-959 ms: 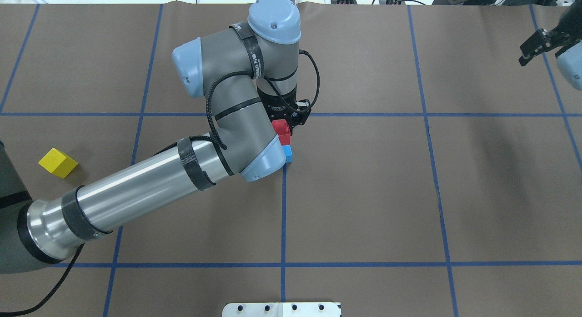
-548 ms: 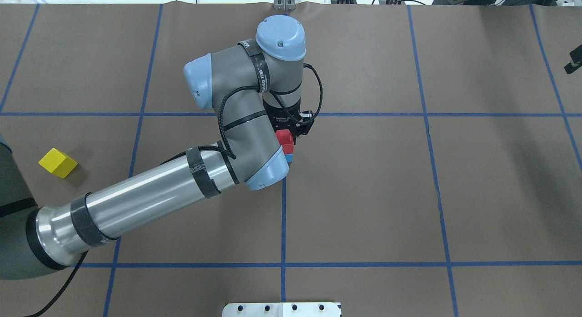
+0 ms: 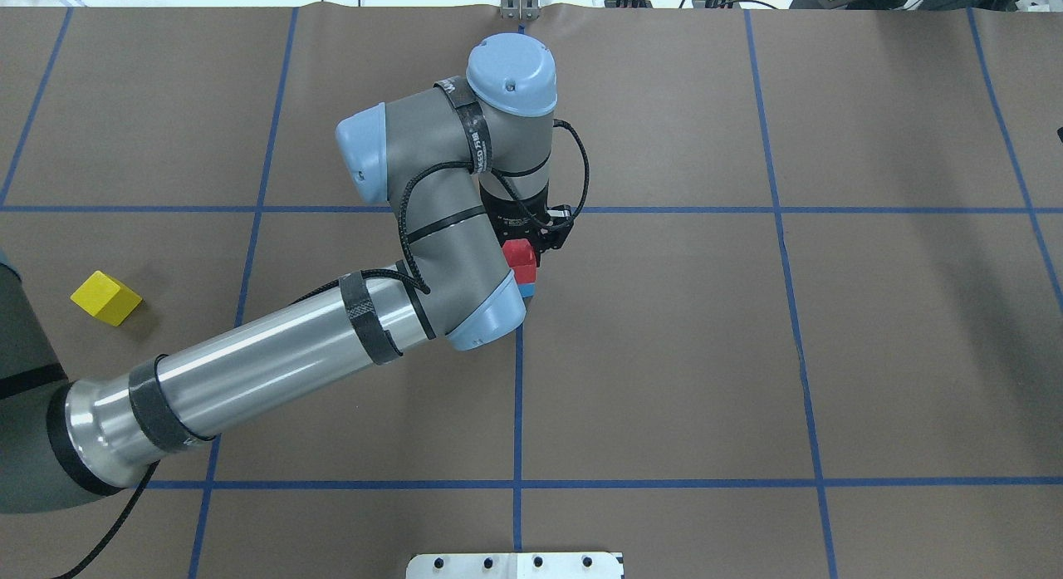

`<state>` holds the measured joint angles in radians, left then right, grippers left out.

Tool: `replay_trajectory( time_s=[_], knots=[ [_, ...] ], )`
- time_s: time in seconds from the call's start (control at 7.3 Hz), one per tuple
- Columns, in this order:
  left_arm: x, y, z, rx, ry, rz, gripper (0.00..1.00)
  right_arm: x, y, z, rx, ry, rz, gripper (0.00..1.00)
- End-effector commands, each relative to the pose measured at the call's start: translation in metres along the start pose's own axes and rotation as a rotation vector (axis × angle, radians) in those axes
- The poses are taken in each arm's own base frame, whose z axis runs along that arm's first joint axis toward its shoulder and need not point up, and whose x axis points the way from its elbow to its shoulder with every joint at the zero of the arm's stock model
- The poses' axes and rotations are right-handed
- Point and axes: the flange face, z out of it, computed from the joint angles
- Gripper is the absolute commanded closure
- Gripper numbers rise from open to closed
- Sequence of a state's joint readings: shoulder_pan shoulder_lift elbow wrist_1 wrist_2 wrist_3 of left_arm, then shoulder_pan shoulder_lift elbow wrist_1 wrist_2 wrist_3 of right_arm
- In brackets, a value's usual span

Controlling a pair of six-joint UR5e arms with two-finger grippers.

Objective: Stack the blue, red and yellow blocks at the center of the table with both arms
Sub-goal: 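Lower the red cube onto the blue cube and open the left gripper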

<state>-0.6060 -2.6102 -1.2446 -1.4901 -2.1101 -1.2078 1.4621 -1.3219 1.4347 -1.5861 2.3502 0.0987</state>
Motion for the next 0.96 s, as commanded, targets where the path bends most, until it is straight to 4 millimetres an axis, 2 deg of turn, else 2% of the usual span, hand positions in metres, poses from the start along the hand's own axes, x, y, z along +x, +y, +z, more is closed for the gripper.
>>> replay_trajectory(
  time_s=[0.0,0.14,0.55,0.68,0.82],
  knots=[
    [-0.005,-0.003,0.005,0.007,0.017,0.009,0.47,0.004,0.001,-0.003,0.003,-0.001,-0.009,0.0],
    [-0.006,-0.002,0.007,0.011,0.023,0.021,0.01,0.006,0.001,-0.006,0.009,-0.001,-0.006,0.0],
    [-0.01,-0.004,0.002,0.019,0.034,0.017,0.0,0.017,0.005,-0.012,0.019,-0.009,0.014,0.0],
    [-0.011,-0.004,-0.013,0.032,0.049,0.018,0.0,0.021,0.006,-0.019,0.027,-0.027,0.024,0.0],
    [-0.017,-0.011,-0.041,0.054,0.065,0.003,0.0,0.035,0.013,-0.025,0.039,-0.045,0.021,0.0]
  ],
)
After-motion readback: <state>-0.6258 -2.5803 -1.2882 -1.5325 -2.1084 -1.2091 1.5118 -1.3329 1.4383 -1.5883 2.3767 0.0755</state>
